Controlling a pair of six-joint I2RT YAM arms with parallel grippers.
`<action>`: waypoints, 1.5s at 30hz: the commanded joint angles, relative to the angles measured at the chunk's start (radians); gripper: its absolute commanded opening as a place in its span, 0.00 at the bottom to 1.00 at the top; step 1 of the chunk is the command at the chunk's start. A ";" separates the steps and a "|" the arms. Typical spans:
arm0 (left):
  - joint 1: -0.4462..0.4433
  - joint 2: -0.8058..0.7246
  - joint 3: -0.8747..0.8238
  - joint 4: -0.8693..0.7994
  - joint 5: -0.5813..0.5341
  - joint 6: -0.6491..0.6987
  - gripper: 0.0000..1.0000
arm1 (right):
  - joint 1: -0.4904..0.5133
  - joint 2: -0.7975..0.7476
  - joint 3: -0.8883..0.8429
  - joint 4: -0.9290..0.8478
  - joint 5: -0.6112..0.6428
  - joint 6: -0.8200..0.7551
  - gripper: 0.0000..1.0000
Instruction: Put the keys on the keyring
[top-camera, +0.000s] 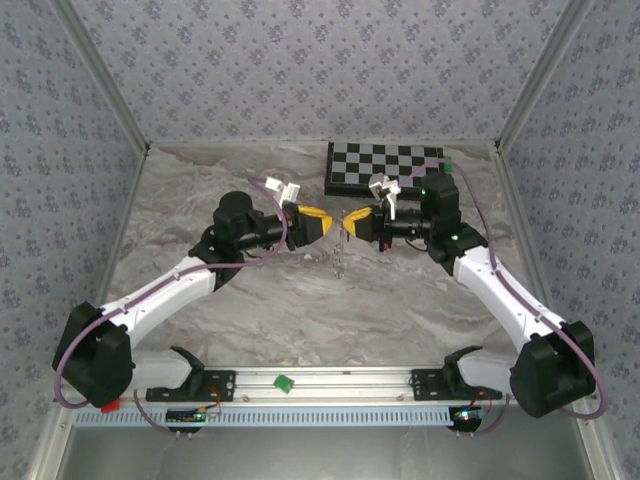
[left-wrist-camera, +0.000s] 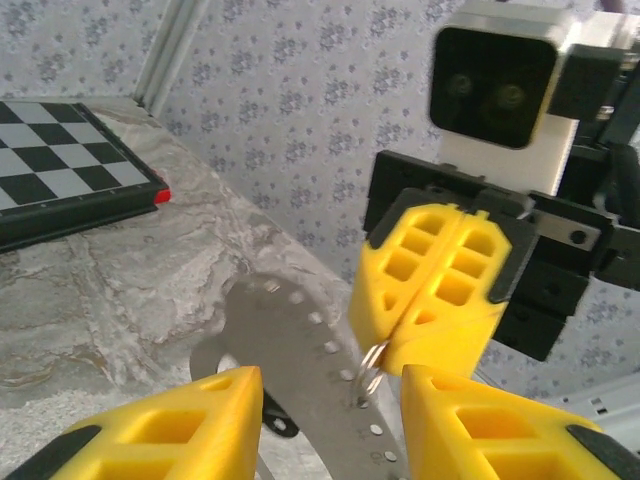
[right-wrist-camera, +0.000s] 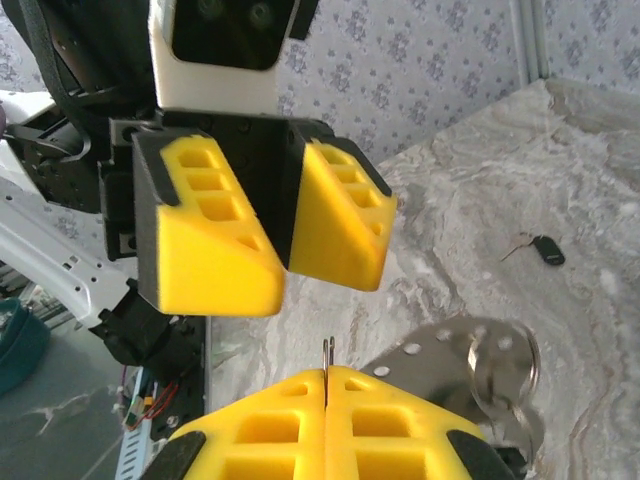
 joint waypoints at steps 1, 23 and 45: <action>0.001 -0.009 0.052 0.006 0.087 0.016 0.40 | -0.001 0.019 0.047 -0.028 -0.060 -0.028 0.00; -0.020 0.053 0.079 -0.041 0.123 0.057 0.33 | 0.013 0.023 0.054 -0.025 -0.069 -0.019 0.00; -0.036 0.054 0.083 -0.032 0.151 0.061 0.00 | 0.011 0.025 0.042 -0.026 -0.046 -0.016 0.16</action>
